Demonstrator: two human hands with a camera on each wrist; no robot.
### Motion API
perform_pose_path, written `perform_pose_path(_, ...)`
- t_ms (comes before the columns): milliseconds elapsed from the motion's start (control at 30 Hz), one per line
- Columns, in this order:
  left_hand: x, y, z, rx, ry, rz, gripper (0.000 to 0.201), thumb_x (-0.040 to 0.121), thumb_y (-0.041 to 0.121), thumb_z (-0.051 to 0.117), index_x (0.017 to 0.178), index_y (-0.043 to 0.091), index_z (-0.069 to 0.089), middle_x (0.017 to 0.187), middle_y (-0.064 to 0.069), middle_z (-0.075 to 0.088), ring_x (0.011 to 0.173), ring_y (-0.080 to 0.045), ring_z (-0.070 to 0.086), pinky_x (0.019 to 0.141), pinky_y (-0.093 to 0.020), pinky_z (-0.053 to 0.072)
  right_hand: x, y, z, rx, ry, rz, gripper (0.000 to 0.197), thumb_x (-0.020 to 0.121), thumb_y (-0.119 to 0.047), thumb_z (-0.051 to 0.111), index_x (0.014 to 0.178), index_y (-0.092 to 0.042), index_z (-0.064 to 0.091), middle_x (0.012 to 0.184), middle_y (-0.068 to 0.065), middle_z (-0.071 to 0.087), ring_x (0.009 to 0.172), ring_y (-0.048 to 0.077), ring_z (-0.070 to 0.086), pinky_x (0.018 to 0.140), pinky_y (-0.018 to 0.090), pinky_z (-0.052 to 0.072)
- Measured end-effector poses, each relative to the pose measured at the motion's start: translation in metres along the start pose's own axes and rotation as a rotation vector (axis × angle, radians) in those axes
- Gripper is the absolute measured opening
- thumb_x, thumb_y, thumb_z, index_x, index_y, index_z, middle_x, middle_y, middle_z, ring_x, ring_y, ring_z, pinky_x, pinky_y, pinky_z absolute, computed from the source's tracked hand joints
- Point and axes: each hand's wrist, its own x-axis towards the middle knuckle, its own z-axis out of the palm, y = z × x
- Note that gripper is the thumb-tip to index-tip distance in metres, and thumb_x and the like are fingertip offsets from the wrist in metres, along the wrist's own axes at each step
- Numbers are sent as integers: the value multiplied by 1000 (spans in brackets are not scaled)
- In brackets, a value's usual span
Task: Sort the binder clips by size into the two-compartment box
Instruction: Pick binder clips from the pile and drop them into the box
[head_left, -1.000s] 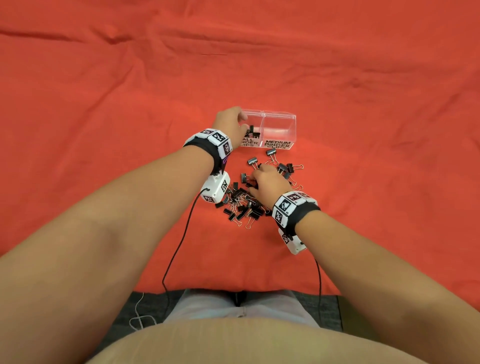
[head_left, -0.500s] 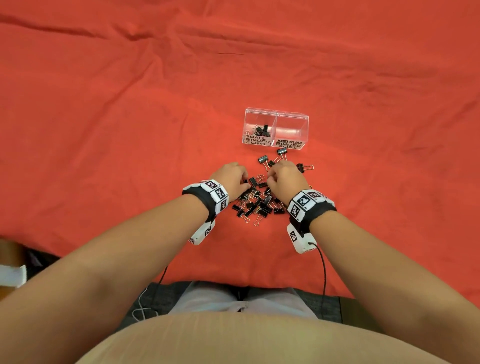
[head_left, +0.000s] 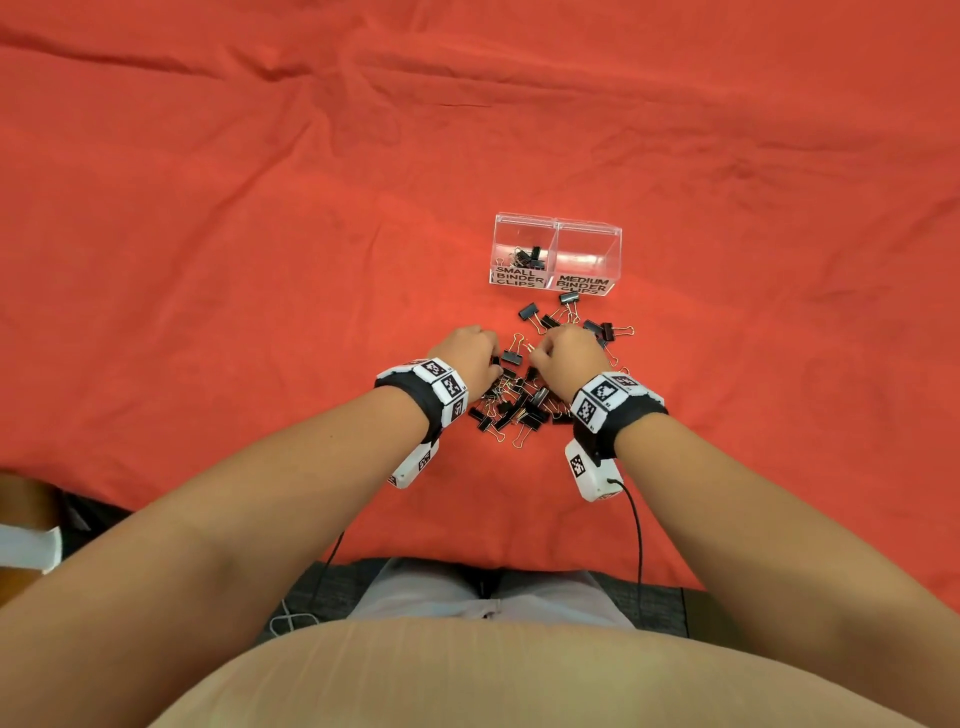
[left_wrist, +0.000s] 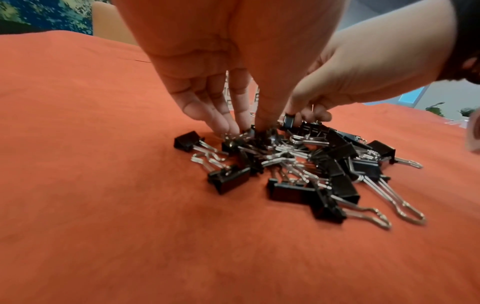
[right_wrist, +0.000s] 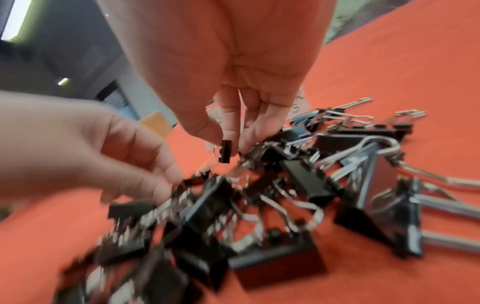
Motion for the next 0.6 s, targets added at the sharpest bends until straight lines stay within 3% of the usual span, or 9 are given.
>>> perform_pose_path(100,2,4,0,8,-2,22,25,89,24,61,110,10,56,117,-11,53,107,-30,55,90,-44,50,0,8,-11,224,85,98,21,86,-18,56,79,-1,65,75,10,67,62,20,59,61,31,52)
perform_pose_path(233,4,4,-4,-80,39,29,17,87,19,64,98,11,55,106,-9,59,96,-27,57,83,-39,51,-2,22,-27,710,106,242,11,88,-11,59,78,-8,60,73,6,67,64,15,64,70,29,58)
perform_pose_path(367,6,2,-7,-367,144,-47,17,83,10,67,81,16,52,82,-3,62,74,-20,60,69,-33,53,-3,28,-38,1055,77,308,18,91,0,47,86,-9,61,85,8,60,59,16,61,63,27,56)
perform_pose_path(467,7,3,-18,-590,229,-107,15,86,10,65,96,17,55,76,4,54,65,-11,52,62,-24,48,-3,24,-38,1299,6,330,38,86,9,27,92,-7,61,80,8,52,60,17,52,55,26,50)
perform_pose_path(533,8,2,-28,-695,247,-136,22,90,12,60,110,17,56,75,6,51,63,-8,50,58,-20,43,-4,20,-35,1414,-37,342,37,82,9,23,88,-5,57,73,6,46,59,16,46,53,25,44)
perform_pose_path(600,9,0,-37,-755,247,-161,16,93,13,54,106,17,61,73,8,53,62,-7,52,58,-20,43,-2,13,-29,1408,-70,360,27,84,5,29,84,-6,54,71,5,44,58,16,44,51,25,41)
